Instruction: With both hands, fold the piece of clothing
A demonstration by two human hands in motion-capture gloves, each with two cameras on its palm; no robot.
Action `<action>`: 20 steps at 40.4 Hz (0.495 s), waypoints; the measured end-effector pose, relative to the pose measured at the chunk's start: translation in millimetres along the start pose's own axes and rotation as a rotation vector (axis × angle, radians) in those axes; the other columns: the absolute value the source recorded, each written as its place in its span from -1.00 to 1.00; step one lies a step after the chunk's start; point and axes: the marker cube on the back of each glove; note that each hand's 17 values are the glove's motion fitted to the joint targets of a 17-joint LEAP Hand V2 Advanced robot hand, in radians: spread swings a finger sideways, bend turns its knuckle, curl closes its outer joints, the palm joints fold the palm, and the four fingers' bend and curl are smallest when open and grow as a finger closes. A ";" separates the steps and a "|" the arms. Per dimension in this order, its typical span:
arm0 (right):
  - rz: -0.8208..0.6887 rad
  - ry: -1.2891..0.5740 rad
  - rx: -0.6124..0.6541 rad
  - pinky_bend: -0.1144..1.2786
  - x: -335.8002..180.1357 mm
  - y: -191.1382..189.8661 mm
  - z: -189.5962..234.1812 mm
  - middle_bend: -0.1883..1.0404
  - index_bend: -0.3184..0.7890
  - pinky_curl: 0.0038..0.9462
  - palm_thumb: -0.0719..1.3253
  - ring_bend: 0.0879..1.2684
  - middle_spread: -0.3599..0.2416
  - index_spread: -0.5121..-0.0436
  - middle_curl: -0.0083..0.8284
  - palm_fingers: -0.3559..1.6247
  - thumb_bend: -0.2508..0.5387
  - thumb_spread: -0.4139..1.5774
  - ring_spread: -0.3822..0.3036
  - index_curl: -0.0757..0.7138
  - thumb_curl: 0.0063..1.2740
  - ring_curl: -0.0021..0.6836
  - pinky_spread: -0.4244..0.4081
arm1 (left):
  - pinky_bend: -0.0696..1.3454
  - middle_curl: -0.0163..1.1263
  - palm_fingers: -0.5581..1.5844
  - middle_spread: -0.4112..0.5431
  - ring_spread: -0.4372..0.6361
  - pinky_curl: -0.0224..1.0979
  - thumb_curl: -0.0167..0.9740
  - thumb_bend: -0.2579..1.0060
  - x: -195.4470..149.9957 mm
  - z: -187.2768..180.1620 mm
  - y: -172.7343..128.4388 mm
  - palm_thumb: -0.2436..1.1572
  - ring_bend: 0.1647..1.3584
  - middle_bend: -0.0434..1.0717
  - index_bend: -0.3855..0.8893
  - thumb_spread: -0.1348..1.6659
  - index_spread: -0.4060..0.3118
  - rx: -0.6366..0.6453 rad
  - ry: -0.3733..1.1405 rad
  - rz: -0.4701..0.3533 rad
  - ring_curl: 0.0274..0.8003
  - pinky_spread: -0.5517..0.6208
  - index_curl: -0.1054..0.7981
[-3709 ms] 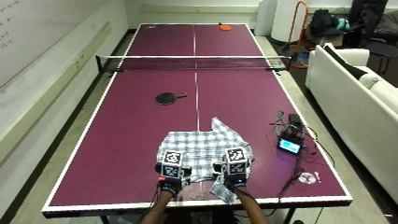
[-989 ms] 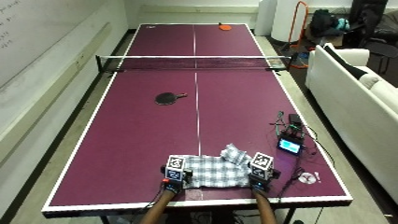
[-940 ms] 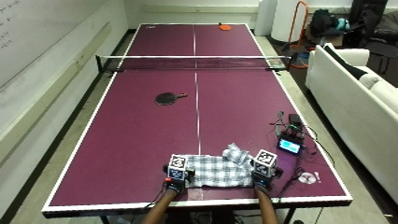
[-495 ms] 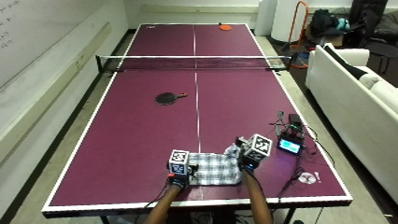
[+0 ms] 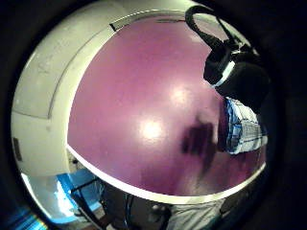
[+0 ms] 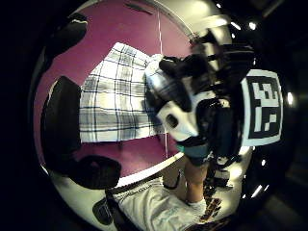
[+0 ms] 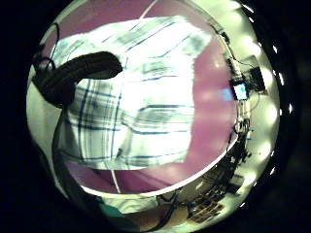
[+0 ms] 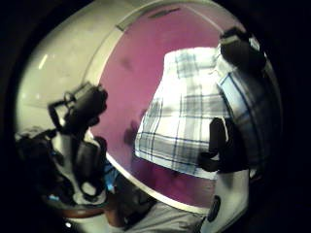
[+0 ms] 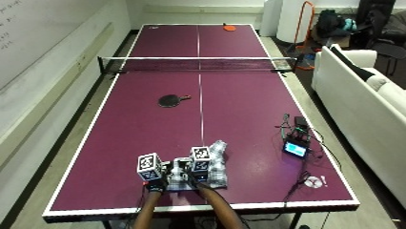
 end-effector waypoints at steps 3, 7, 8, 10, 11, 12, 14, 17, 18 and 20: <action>-0.128 -0.205 -0.036 -0.04 -43.7 3.5 9.8 0.13 -0.48 -0.16 0.57 0.41 -0.62 -0.20 0.22 0.44 -0.44 0.28 -0.60 -0.49 -0.23 0.49 -0.73 | -0.31 -0.38 0.09 -0.32 -0.26 -0.19 -0.53 -0.44 -15.3 0.0 3.3 -0.10 -0.26 -0.62 -0.20 0.88 -0.21 -0.001 0.009 -0.036 -0.13 0.02 -0.06; -0.182 -0.399 -0.082 -0.08 -48.6 10.8 7.4 0.14 -0.56 -0.15 0.43 0.46 -0.59 -0.21 0.22 0.27 -0.50 0.35 -0.59 -0.62 -0.26 0.52 -0.50 | -0.32 -0.37 0.09 -0.32 -0.26 -0.19 -0.53 -0.43 -16.7 0.0 3.7 -0.09 -0.26 -0.61 -0.20 0.88 -0.21 0.005 -0.004 -0.033 -0.13 0.02 -0.07; -0.175 -0.423 -0.100 -0.09 -44.0 13.0 5.4 0.14 -0.58 -0.15 0.40 0.49 -0.57 -0.21 0.22 0.22 -0.50 0.37 -0.60 -0.65 -0.27 0.53 -0.43 | -0.32 -0.37 0.09 -0.32 -0.26 -0.19 -0.53 -0.43 -16.0 1.2 2.6 -0.09 -0.26 -0.61 -0.20 0.88 -0.21 0.008 -0.008 -0.027 -0.13 0.02 -0.07; -0.162 -0.473 -0.172 -0.10 -34.3 19.8 1.2 0.14 -0.56 -0.14 0.32 0.50 -0.51 -0.21 0.22 0.14 -0.51 0.43 -0.56 -0.69 -0.30 0.54 -0.28 | -0.33 -0.37 0.09 -0.32 -0.27 -0.19 -0.52 -0.43 -13.1 2.2 0.5 -0.08 -0.26 -0.62 -0.20 0.88 -0.21 0.017 -0.016 -0.014 -0.13 0.02 -0.07; -0.147 -0.484 -0.228 -0.10 -27.4 24.7 -1.1 0.15 -0.55 -0.15 0.29 0.50 -0.49 -0.21 0.21 0.13 -0.50 0.45 -0.54 -0.72 -0.31 0.53 -0.23 | -0.33 -0.37 0.09 -0.32 -0.27 -0.19 -0.52 -0.42 -10.4 1.6 -0.2 -0.07 -0.26 -0.62 -0.20 0.88 -0.21 0.022 -0.020 -0.006 -0.13 0.02 -0.07; -0.123 -0.469 -0.286 -0.09 -17.2 29.7 -3.7 0.16 -0.54 -0.16 0.27 0.48 -0.47 -0.21 0.21 0.12 -0.49 0.47 -0.52 -0.74 -0.32 0.51 -0.19 | -0.33 -0.37 0.09 -0.32 -0.27 -0.19 -0.51 -0.42 -6.7 0.1 -0.6 -0.07 -0.26 -0.62 -0.20 0.88 -0.21 0.028 -0.026 0.002 -0.13 0.02 -0.08; -0.071 -0.359 -0.354 -0.10 12.1 36.3 -12.3 0.14 -0.29 -0.19 0.24 0.28 -0.39 -0.21 0.19 0.09 -0.45 0.52 -0.39 -0.68 -0.34 0.38 -0.09 | -0.33 -0.37 0.10 -0.32 -0.26 -0.19 -0.51 -0.42 4.2 -5.3 -0.1 -0.07 -0.26 -0.62 -0.20 0.88 -0.21 0.034 -0.042 0.022 -0.14 0.02 -0.08; -0.045 -0.163 -0.310 -0.09 52.6 36.6 -31.4 0.09 -0.15 -0.19 0.20 0.02 -0.29 -0.21 0.16 0.04 -0.43 0.58 -0.27 -0.57 -0.37 0.29 0.06 | -0.33 -0.37 0.10 -0.32 -0.26 -0.19 -0.51 -0.43 20.4 -11.1 -1.3 -0.07 -0.26 -0.62 -0.20 0.88 -0.21 0.032 -0.064 0.052 -0.14 0.03 -0.08; -0.042 -0.124 -0.298 -0.09 61.6 35.0 -32.9 0.07 -0.14 -0.20 0.20 -0.04 -0.27 -0.21 0.15 0.02 -0.42 0.60 -0.24 -0.54 -0.37 0.25 0.11 | -0.33 -0.37 0.10 -0.32 -0.26 -0.19 -0.51 -0.43 23.6 -11.2 -2.6 -0.07 -0.26 -0.63 -0.19 0.88 -0.21 0.033 -0.067 0.058 -0.14 0.03 -0.08; -0.025 -0.032 -0.268 -0.14 85.7 23.5 -22.7 0.04 -0.09 -0.22 0.18 -0.16 -0.23 -0.21 0.13 -0.03 -0.41 0.63 -0.18 -0.47 -0.38 0.18 0.23 | -0.34 -0.37 0.10 -0.32 -0.26 -0.19 -0.51 -0.43 30.0 -10.7 -6.2 -0.07 -0.26 -0.63 -0.18 0.87 -0.21 0.035 -0.070 0.070 -0.14 0.03 -0.07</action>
